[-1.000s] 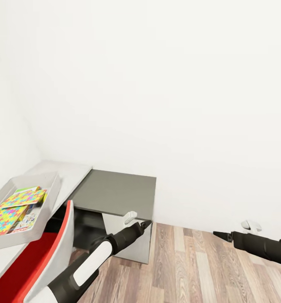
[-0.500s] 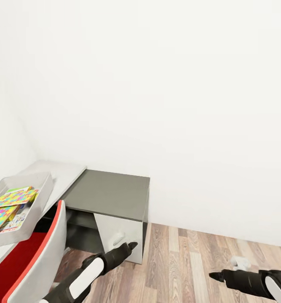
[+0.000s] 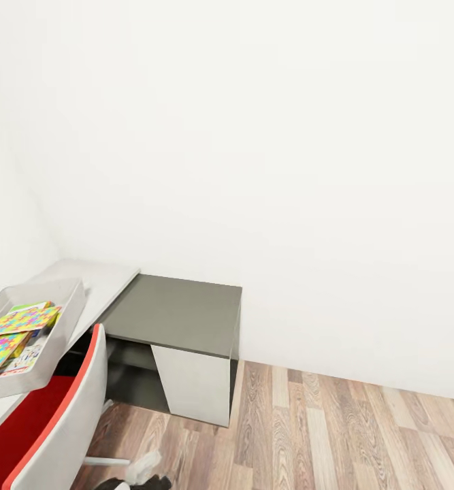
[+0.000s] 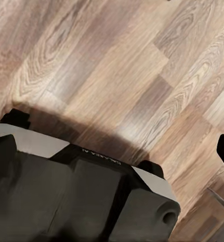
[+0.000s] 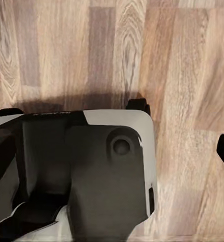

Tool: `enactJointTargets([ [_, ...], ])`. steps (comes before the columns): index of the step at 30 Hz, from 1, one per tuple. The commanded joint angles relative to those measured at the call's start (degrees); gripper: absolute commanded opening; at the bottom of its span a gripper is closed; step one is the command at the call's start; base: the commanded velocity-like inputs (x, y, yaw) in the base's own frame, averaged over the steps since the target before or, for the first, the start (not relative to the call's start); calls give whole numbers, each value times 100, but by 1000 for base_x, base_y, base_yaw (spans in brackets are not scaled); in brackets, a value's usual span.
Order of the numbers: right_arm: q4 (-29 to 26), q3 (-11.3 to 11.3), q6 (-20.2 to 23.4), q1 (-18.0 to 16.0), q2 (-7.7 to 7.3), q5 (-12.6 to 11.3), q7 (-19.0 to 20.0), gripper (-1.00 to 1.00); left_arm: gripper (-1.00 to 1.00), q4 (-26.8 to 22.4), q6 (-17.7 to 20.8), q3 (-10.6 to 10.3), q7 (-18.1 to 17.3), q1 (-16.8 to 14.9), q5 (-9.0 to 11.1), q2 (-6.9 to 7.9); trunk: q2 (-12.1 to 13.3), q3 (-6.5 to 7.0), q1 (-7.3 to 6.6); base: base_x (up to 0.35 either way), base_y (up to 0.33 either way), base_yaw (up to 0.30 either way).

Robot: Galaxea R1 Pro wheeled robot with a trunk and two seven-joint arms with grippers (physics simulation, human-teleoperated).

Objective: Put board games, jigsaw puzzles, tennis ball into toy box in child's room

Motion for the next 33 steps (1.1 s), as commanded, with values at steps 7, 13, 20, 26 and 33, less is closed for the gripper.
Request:
enactJointTargets([
  [7, 1437, 70, -1004, 5, 323, 562, -81, 100, 100, 912, -8, -61, 23, 449, -762, 95, -13, -11, 4, 0, 0, 0],
  [13, 1916, 66, -1444, 39, 422, 732, -136, 100, 100, 1089, -92, -58, 21, 890, -985, 181, -13, -11, 4, 0, 0, 0],
  [20, 2338, 65, -1741, 131, 506, 819, -265, 100, 100, 1214, -440, -25, 77, 1530, -1086, 270, -13, -11, 4, 0, 0, 0],
  [26, 2442, 65, -1833, 239, 559, 837, -306, 100, 100, 1249, -583, -3, 105, 1952, -1086, 331, -13, -11, 4, 0, 0, 0],
  [33, 2501, 62, -1886, 314, 716, 842, -327, 100, 100, 1277, -790, -3, 105, 2634, -1079, 311, -13, -11, 4, 0, 0, 0],
])
